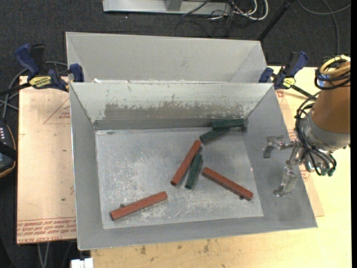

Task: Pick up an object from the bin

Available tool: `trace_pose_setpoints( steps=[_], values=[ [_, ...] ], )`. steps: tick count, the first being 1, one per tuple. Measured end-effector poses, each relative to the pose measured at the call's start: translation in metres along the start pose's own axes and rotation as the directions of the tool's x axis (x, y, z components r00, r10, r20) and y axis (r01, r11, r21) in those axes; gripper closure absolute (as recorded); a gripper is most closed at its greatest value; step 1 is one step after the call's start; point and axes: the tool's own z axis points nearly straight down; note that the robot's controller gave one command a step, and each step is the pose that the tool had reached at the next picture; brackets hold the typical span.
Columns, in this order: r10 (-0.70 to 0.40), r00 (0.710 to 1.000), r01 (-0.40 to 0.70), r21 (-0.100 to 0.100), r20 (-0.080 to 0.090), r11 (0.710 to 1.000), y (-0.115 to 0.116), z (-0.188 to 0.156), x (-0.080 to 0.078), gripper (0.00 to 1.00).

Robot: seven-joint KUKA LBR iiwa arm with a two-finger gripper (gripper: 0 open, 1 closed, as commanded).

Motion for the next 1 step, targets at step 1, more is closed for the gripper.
trace_pose_setpoints(
  steps=[1],
  values=[
    [-0.051, 0.999, 0.051, 0.001, 0.011, 0.999, 0.0335, 0.1313, 0.0177, 0.00]
  ],
)
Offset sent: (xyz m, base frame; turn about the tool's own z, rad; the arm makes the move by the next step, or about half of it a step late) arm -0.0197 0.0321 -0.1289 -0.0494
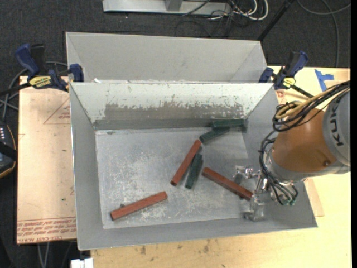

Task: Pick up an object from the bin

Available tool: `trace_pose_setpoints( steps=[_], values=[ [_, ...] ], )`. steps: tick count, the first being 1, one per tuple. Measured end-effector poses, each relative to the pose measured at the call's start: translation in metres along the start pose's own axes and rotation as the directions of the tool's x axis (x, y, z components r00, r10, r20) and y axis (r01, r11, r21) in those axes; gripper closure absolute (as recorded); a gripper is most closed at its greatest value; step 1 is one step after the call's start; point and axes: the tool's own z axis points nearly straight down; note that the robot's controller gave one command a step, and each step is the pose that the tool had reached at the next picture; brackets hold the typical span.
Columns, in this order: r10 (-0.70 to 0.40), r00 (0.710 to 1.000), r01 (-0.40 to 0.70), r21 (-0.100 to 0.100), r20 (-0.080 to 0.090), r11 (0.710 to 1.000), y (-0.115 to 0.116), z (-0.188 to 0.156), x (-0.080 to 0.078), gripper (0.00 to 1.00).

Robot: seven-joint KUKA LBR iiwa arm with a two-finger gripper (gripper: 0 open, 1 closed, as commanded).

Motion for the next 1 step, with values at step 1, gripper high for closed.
trace_pose_setpoints(
  steps=[1],
  values=[
    [0.000, 1.000, 0.000, 0.001, -0.002, 1.000, -0.0008, -0.0024, 0.0003, 1.00]
  ],
)
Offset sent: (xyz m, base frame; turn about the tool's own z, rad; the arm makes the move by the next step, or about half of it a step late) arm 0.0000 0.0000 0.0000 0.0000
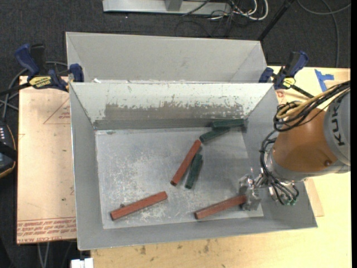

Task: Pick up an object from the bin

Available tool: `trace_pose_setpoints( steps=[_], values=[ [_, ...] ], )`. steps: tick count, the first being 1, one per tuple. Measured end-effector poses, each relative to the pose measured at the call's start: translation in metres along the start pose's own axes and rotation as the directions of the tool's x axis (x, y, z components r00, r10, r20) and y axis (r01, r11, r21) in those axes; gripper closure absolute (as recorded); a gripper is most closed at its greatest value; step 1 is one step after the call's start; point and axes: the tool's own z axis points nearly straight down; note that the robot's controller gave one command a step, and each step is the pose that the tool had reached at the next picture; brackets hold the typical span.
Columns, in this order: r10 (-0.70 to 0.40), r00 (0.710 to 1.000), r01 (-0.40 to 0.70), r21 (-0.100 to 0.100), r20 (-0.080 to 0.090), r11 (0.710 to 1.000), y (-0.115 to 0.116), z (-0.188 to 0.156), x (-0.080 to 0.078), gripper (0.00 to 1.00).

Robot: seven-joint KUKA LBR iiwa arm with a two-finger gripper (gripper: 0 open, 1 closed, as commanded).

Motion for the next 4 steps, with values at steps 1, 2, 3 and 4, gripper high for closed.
trace_pose_setpoints(
  steps=[1, 2, 3, 4],
  values=[
    [-0.747, 0.665, 0.747, -0.002, 0.001, 0.665, 0.014, -0.012, 0.004, 1.00],
    [-0.737, 0.675, 0.737, 0.006, 0.004, 0.675, 0.013, -0.081, -0.006, 1.00],
    [-0.738, 0.675, 0.738, -0.002, 0.001, 0.675, 0.013, -0.077, -0.004, 0.00],
    [-0.778, 0.628, 0.778, 0.014, 0.014, 0.628, 0.053, 0.000, 0.005, 0.00]
  ],
)
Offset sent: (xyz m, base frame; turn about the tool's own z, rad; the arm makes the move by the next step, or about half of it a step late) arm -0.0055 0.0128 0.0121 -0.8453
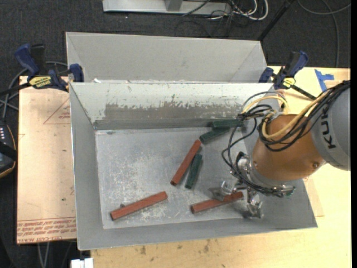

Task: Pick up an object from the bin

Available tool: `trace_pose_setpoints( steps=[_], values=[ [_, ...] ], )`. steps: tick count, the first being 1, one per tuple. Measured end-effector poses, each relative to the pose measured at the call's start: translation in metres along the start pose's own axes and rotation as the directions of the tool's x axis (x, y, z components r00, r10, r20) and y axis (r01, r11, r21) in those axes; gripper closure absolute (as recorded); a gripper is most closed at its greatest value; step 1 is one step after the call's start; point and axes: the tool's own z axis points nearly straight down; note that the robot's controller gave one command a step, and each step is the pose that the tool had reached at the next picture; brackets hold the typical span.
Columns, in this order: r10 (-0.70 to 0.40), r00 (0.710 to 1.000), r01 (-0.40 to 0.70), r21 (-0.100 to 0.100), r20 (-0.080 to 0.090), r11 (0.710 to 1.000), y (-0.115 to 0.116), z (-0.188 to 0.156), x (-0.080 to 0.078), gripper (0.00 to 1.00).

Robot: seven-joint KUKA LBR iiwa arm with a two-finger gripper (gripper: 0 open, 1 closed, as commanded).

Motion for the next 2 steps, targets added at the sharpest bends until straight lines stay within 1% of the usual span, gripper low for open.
trace_pose_setpoints(
  steps=[1, 2],
  values=[
    [0.011, 1.000, -0.011, -0.005, -0.005, 1.000, 0.000, -0.003, 0.002, 1.00],
    [-0.028, 1.000, 0.028, -0.006, -0.009, 1.000, -0.044, -0.147, 0.010, 1.00]
  ],
)
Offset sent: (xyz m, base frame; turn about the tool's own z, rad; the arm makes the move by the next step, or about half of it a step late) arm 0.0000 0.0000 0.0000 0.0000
